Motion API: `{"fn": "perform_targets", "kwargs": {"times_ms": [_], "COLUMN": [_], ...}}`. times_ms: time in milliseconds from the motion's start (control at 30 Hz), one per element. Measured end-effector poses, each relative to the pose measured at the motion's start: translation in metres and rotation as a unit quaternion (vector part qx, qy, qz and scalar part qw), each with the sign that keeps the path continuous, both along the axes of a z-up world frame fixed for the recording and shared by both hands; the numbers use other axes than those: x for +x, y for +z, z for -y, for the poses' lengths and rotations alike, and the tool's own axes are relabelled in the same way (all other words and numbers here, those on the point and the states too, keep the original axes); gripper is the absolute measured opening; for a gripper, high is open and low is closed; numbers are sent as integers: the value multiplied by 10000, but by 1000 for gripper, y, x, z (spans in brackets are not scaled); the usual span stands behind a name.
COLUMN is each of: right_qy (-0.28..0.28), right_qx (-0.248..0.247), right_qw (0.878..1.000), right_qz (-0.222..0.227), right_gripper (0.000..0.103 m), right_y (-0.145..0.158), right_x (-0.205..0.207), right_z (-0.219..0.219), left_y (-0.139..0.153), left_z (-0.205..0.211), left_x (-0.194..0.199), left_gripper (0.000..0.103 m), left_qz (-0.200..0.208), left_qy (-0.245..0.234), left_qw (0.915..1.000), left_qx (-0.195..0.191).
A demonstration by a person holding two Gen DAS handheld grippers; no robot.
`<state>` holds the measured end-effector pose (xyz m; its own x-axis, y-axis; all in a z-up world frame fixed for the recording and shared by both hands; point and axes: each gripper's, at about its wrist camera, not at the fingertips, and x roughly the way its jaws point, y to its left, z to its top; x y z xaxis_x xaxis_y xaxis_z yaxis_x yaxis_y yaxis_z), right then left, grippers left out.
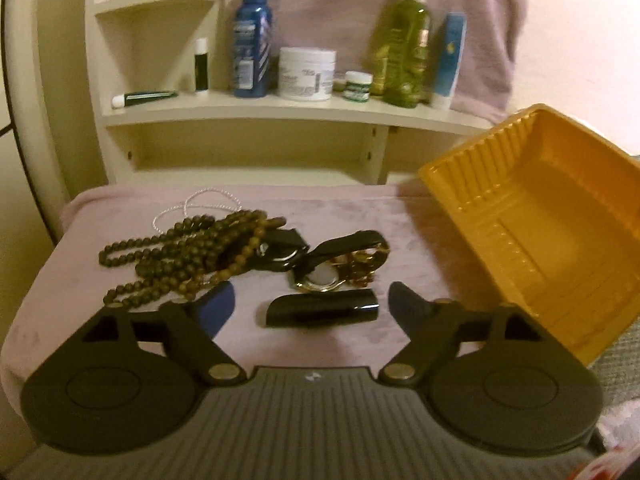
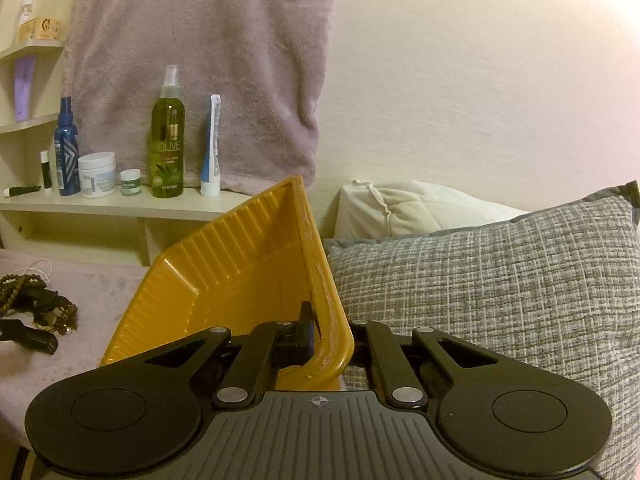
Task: Organize jewelry
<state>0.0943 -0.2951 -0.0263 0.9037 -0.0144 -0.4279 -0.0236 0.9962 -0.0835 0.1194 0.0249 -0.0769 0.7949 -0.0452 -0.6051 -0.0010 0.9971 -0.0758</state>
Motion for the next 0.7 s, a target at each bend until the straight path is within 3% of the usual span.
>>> {"fn": "perform_targets", "kwargs": {"times_ms": [300, 500, 700], "right_qy": [7, 17, 17], "right_qx": [-22, -20, -20], "right_qw": [10000, 10000, 10000], "right_qz": [-1, -11, -14], "right_gripper": [6, 6, 6], "right_y": [0, 0, -1], "right_x": [1, 2, 2], "right_z": [-1, 0, 0], "left_y": [-21, -28, -32], "left_z": [21, 35, 29], "left_x": [9, 14, 20], "left_gripper": [90, 90, 82], "left_qz": [-185, -99, -209], "left_qy": [347, 467, 658], "left_qw": [9992, 9984, 9973], "left_qx": [11, 293, 245]}}
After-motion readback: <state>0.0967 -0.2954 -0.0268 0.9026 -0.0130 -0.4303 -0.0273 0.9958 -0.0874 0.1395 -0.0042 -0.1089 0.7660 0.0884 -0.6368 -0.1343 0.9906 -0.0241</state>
